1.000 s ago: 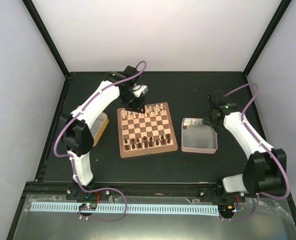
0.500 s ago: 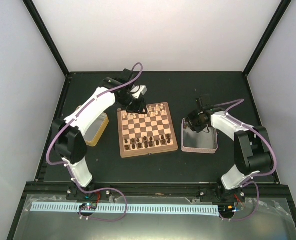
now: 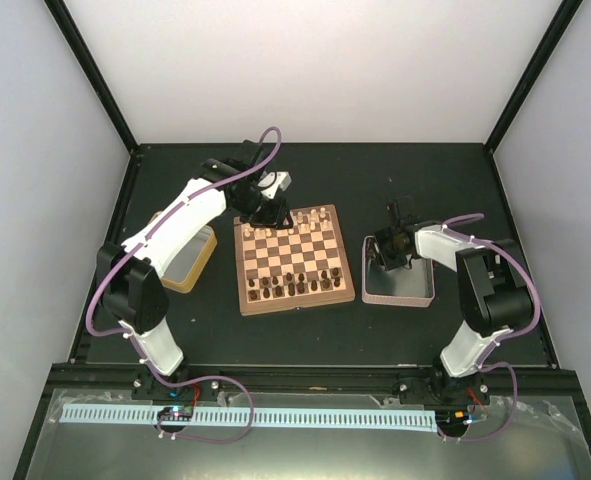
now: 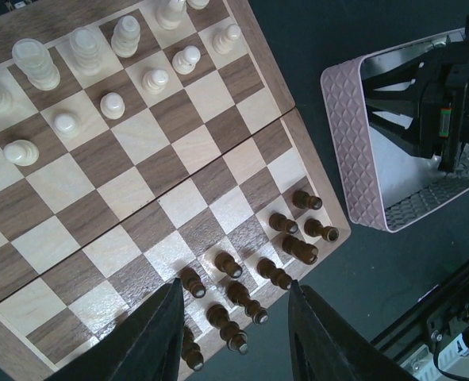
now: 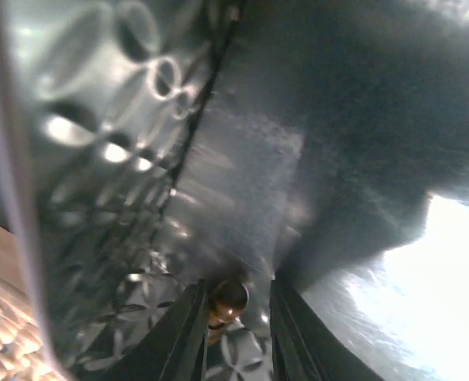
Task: Set up the chess pieces on the board
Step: Pick up the chess piece from the storage box, then place the chess piece on the chessboard.
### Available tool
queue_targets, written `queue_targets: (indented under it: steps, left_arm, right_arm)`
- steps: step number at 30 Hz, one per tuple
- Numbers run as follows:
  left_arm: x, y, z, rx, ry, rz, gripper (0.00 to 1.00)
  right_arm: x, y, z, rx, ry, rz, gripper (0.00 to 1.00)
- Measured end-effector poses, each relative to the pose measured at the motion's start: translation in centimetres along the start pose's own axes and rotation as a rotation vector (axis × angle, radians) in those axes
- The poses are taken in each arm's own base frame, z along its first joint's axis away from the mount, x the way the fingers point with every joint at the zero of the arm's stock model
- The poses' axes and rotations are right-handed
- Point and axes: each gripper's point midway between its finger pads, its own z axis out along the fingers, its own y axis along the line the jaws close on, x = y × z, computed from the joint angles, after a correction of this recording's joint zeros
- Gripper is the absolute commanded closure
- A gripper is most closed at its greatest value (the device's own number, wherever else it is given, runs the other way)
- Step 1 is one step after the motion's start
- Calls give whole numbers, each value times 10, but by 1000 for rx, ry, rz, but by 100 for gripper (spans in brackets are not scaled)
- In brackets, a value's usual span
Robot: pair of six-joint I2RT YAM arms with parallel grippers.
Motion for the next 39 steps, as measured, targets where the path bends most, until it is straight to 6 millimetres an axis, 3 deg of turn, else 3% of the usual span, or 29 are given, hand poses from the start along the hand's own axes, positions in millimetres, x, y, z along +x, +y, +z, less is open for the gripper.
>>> queue_targets:
  steps: [9,15,22,28,33,39]
  left_arm:
    - [0,0,0,0,0,0,62]
    - [0,0,0,0,0,0,62]
    - [0,0,0,2,-1,1,60]
    - [-3,-12,0,79,-50,23,47]
    - [-7,-34,-6,215,-143,76,36]
    - [-8,-59,-2,390,-244,149,29]
  right_arm:
    - [-2,10,6,-29,-1,34,78]
    - [-5,13,9,-33,-9,44,94]
    - [-9,14,7,-27,-39,9,99]
    - [-13,18,-29,-61,-114,-96,99]
    - [4,46,-73,-211,-84,-162,99]
    - [53,56,-75,-266,107,-198,99]
